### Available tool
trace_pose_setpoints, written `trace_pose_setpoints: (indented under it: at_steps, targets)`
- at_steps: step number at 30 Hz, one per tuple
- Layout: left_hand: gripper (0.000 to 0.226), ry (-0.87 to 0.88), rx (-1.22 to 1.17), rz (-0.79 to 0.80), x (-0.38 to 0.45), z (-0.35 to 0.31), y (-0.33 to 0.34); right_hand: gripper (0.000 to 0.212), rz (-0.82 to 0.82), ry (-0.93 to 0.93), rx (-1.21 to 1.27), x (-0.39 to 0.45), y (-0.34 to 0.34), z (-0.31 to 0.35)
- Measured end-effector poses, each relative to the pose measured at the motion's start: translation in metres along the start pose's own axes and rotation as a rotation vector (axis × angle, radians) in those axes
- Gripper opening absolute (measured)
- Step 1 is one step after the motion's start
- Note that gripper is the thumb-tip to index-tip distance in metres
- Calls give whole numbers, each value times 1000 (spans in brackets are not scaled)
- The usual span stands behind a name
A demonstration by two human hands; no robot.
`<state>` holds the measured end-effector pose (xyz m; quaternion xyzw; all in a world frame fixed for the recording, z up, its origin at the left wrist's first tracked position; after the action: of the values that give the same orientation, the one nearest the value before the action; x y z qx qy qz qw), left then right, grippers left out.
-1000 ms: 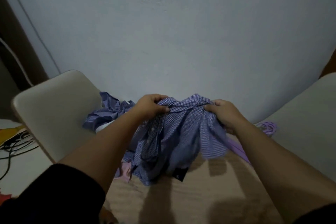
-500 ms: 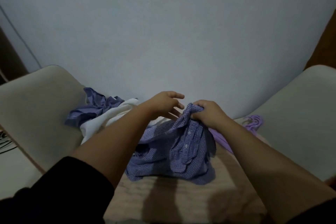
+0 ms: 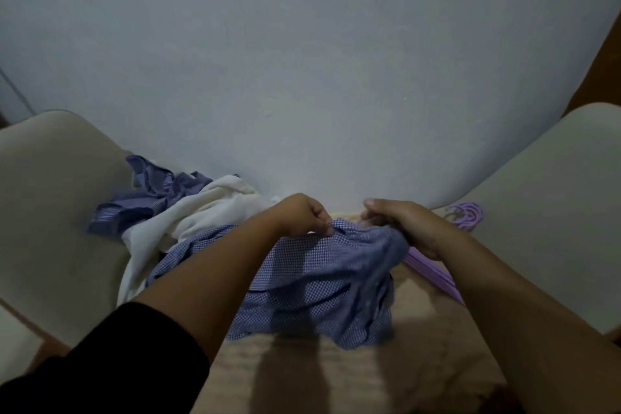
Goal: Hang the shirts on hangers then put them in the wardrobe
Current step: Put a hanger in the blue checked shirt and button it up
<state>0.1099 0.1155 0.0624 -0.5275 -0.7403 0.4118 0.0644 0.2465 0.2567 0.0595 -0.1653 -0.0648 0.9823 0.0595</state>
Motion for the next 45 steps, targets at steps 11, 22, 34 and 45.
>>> trace_pose_setpoints:
  at_steps: [11, 22, 34, 45]
  targets:
    - [21, 44, 233, 92, -3, -21, 8, 18, -61, -184, -60, -4, 7, 17]
    - [13, 178, 50, -139, -32, -53, -30, 43, -115, -131, -230, -21, 13, 40]
    - [20, 46, 176, 1, -46, -44, -34, 16, -590, -317, -107, -62, -35, 46]
    - [9, 300, -250, -23, -51, -101, -24, 8, -341, -336, -199, -64, 1, 70]
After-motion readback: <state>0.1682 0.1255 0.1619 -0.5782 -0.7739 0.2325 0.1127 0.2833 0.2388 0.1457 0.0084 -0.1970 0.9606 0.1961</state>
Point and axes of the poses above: each hand's wrist, its own x-axis towards the middle knuckle, its own y-axis out of the palm, z = x × y, the point moved 3 cm from there along x, towards the middle knuckle, and after that the axes turned 13 degrees about z, right-handed, at the moved point
